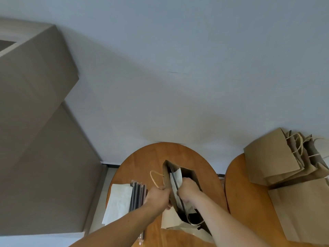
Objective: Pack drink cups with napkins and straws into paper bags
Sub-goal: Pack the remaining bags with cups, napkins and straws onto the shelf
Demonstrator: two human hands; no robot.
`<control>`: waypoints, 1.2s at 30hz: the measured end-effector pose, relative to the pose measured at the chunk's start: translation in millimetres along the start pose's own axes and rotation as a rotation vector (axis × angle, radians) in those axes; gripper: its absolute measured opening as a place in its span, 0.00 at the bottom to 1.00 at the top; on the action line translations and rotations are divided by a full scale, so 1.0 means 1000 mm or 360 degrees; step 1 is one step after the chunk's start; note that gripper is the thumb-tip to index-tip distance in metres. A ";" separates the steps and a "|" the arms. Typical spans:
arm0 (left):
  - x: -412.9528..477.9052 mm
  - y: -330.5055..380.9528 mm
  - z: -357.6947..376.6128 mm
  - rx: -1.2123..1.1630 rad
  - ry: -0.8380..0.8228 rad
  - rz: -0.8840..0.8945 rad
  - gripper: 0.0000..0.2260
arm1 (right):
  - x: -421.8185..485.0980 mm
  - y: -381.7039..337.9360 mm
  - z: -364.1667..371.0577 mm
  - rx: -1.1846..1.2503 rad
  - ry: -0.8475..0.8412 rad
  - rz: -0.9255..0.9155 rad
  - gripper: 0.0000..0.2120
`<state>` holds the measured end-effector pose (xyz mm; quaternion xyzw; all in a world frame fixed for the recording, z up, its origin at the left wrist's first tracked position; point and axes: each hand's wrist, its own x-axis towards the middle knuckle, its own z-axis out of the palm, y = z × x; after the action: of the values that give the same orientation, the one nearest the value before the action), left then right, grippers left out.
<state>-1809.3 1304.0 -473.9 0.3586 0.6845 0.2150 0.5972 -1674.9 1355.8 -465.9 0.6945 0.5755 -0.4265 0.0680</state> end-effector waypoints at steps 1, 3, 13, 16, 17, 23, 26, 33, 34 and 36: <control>-0.002 -0.002 0.000 -0.0024 -0.0003 0.0001 0.12 | 0.004 0.004 0.003 -0.0057 -0.0027 0.0036 0.09; -0.007 -0.003 0.001 -0.0048 -0.0005 -0.0023 0.12 | 0.012 0.010 0.009 -0.0116 -0.0115 0.0121 0.09; -0.008 -0.008 -0.011 0.0181 0.0025 -0.0068 0.14 | 0.053 0.025 0.032 -0.0170 -0.0135 0.0311 0.04; -0.009 -0.008 -0.010 0.0193 0.0033 -0.0083 0.14 | 0.058 0.029 0.037 -0.0221 -0.0014 0.0327 0.06; -0.009 -0.008 -0.010 0.0204 0.0039 -0.0084 0.14 | 0.058 0.030 0.039 -0.0232 0.0012 0.0314 0.06; -0.011 -0.004 -0.007 0.0244 0.0025 0.0020 0.13 | 0.049 0.026 0.042 -0.0263 0.0169 0.0189 0.19; -0.011 -0.003 -0.006 0.0291 -0.0008 0.0026 0.13 | 0.040 0.022 0.036 -0.0339 0.0190 0.0116 0.30; -0.016 0.002 -0.005 0.0525 -0.0096 0.0110 0.11 | -0.012 0.006 -0.009 -0.0825 0.0301 -0.0388 0.01; -0.016 0.004 -0.005 0.0561 -0.0117 0.0123 0.12 | -0.020 0.005 -0.018 -0.0885 0.0379 -0.0455 0.03; -0.017 0.006 -0.004 0.0619 -0.0142 0.0143 0.12 | -0.031 0.008 -0.033 -0.0900 0.0563 -0.0534 0.04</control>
<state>-1811.5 1296.0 -457.5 0.5065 0.6692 0.0892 0.5363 -1650.1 1349.7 -427.7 0.6072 0.7793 -0.1292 0.0859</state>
